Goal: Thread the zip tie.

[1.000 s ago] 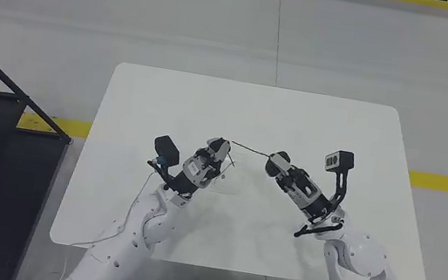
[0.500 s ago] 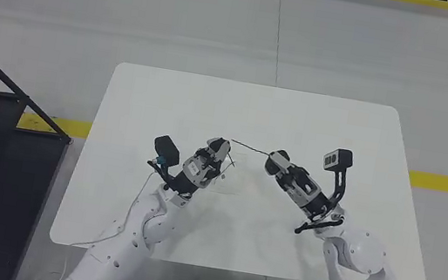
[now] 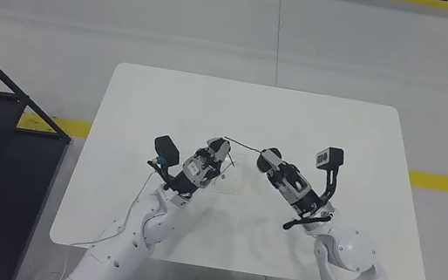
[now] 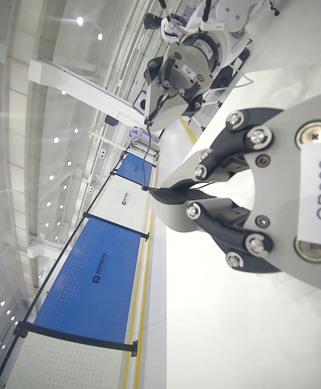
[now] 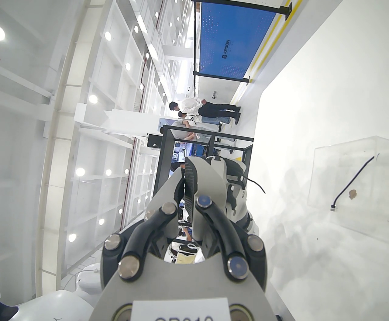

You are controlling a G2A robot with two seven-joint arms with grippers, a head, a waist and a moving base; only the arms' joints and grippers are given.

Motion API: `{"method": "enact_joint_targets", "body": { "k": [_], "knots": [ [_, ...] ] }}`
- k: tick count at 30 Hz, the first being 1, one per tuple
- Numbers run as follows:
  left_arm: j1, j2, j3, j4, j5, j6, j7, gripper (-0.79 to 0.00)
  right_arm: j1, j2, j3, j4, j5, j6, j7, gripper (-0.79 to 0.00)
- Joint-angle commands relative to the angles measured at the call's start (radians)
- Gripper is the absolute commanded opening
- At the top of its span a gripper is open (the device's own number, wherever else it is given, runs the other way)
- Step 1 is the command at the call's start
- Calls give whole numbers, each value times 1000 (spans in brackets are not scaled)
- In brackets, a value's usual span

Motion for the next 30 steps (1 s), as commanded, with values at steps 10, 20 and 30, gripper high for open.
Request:
{"method": "enact_joint_targets", "body": {
  "k": [10, 20, 30],
  "knots": [
    [0, 0, 0, 0, 0, 0, 0, -785, -17, 1, 11, -8, 4, -23, 13, -785],
    [0, 0, 0, 0, 0, 0, 0, -785, -4, -1, -4, -2, -5, -6, 14, -785],
    [0, 0, 0, 0, 0, 0, 0, -785, 0, -3, -3, 5, 7, -10, 7, -785]
  ]
}}
